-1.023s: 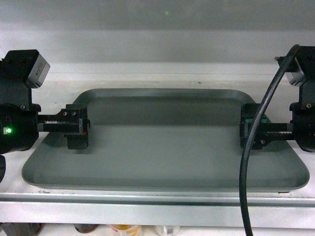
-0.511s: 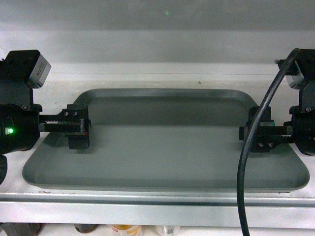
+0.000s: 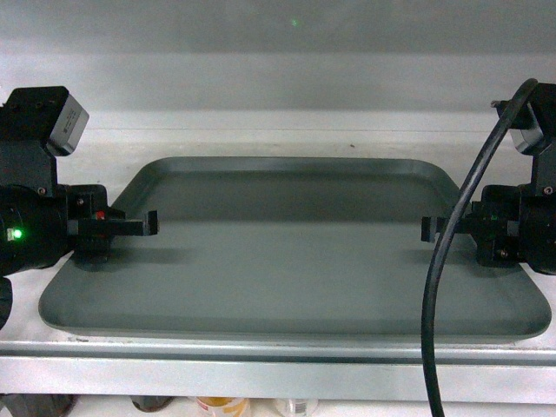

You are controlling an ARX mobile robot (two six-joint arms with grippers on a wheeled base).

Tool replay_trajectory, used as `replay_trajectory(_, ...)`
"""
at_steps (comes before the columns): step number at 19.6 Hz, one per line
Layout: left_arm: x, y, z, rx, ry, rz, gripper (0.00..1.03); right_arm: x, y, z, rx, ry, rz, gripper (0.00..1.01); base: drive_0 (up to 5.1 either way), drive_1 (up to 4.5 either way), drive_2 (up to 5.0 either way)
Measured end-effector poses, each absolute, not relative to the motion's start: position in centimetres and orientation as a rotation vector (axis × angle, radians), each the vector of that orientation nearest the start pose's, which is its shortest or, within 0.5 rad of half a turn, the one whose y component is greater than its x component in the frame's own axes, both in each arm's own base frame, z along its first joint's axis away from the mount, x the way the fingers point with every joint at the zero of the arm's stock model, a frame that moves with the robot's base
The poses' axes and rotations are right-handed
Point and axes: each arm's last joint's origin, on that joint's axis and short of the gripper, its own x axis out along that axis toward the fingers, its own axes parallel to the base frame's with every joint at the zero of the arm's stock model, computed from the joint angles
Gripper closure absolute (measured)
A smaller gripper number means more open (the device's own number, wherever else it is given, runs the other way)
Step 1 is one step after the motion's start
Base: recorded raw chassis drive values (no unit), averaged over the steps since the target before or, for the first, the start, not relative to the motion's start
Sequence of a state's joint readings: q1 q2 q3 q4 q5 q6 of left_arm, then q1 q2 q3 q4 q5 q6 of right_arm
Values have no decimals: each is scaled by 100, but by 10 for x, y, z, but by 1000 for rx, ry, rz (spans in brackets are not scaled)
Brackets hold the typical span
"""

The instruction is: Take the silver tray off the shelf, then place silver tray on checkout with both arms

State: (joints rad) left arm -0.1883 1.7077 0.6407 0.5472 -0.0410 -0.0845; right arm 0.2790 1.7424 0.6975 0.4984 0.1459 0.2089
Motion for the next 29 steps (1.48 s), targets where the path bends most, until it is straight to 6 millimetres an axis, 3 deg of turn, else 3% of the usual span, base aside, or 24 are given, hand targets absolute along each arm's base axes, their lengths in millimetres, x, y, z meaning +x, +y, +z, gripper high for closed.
replay_trajectory(11, 285, -65, 154, -53, 541, -82, 100, 300, 90, 156, 46, 520, 50, 98, 0, 0, 0)
replay_trajectory(17, 278, -68, 192, -32, 465, -82, 100, 286, 90, 193, 60, 435, 50, 98, 0, 0, 0)
replay_trajectory(25, 268, -67, 221, -41, 403, -90, 100, 275, 90, 216, 70, 394, 53, 98, 0, 0, 0)
replay_trajectory(29, 267, -67, 221, -40, 413, -91, 100, 274, 91, 217, 67, 393, 50, 98, 0, 0, 0)
